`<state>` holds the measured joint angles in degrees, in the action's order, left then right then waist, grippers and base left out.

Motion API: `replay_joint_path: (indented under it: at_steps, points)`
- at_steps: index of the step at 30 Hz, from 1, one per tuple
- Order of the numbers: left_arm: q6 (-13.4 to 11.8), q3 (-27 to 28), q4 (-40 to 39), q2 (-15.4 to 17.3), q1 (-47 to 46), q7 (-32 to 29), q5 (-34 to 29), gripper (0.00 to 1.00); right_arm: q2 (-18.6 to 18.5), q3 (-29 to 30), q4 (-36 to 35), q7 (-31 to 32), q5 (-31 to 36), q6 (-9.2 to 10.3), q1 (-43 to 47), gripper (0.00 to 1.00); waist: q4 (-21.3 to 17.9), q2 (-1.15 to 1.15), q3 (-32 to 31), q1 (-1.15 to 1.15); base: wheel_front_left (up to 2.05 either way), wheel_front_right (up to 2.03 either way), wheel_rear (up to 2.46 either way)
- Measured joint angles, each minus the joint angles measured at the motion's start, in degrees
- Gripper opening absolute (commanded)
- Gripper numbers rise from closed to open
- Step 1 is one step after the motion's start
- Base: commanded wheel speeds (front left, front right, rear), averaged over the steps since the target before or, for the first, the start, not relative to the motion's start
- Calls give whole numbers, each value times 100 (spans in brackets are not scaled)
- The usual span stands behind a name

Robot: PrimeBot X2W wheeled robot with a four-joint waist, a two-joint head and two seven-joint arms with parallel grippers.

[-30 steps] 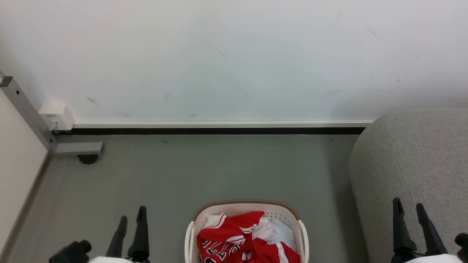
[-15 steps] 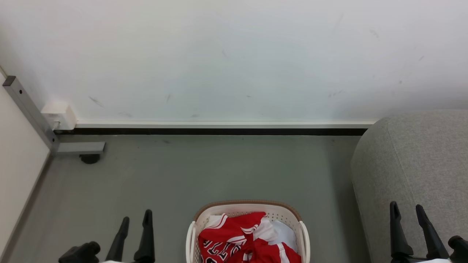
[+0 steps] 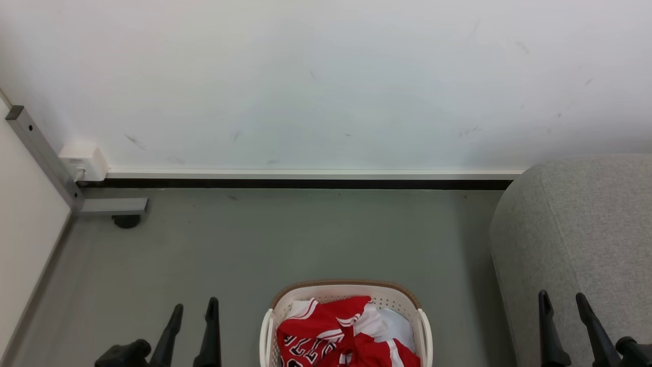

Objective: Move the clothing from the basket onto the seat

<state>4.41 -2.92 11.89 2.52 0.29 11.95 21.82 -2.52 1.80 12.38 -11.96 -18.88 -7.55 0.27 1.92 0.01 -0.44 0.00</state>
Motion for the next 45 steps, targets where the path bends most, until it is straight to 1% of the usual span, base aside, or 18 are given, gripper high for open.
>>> replay_joint_path:
  at_steps: [13,28,40,45]
  points:
    - [-24,-14,125,4,29,130,-513,100,-8,-8,86,-141,478,0,54,100,14,0,-12,0,0,0,0]
    - [-24,-52,142,10,83,307,-1073,100,-16,-57,172,-289,832,0,97,100,2,-1,-3,0,0,0,0]
    - [-25,-73,138,12,92,319,-1096,100,-19,-96,193,-320,772,0,99,100,-71,0,20,0,0,0,0]
    - [-4,-57,137,14,87,319,-1095,100,-21,-155,191,-320,712,0,41,100,-172,0,91,0,0,0,0]
